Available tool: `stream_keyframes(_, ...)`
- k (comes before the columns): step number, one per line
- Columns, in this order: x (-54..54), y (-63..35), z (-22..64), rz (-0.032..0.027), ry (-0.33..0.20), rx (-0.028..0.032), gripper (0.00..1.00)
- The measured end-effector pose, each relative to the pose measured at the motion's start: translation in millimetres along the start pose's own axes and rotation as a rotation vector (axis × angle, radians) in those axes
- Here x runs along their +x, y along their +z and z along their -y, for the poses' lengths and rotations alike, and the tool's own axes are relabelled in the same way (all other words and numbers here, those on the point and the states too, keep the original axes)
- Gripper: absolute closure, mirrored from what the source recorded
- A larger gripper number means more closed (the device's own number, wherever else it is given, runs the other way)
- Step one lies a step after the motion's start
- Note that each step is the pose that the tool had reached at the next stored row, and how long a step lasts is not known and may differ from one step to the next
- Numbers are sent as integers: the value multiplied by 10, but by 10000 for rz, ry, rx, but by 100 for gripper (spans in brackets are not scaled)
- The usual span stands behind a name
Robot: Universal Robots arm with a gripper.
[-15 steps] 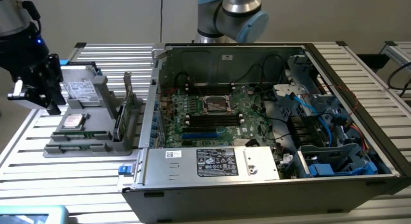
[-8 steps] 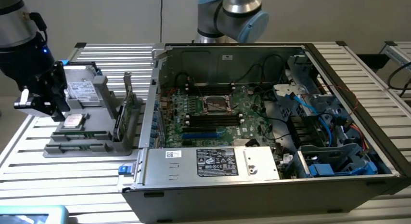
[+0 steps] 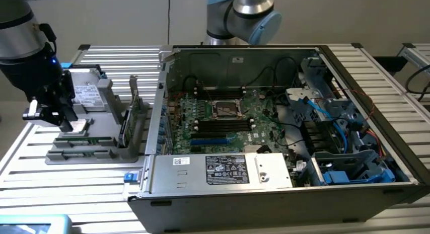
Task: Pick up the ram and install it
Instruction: 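Pick up the ram and move it above insertion slot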
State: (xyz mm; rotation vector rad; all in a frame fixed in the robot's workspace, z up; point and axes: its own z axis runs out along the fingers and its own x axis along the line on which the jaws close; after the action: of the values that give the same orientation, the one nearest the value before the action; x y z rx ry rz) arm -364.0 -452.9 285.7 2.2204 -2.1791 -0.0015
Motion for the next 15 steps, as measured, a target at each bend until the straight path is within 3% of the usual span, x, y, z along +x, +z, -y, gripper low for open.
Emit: stream_keyframes(15, 98, 273, 79, 0, 1, 0, 64)
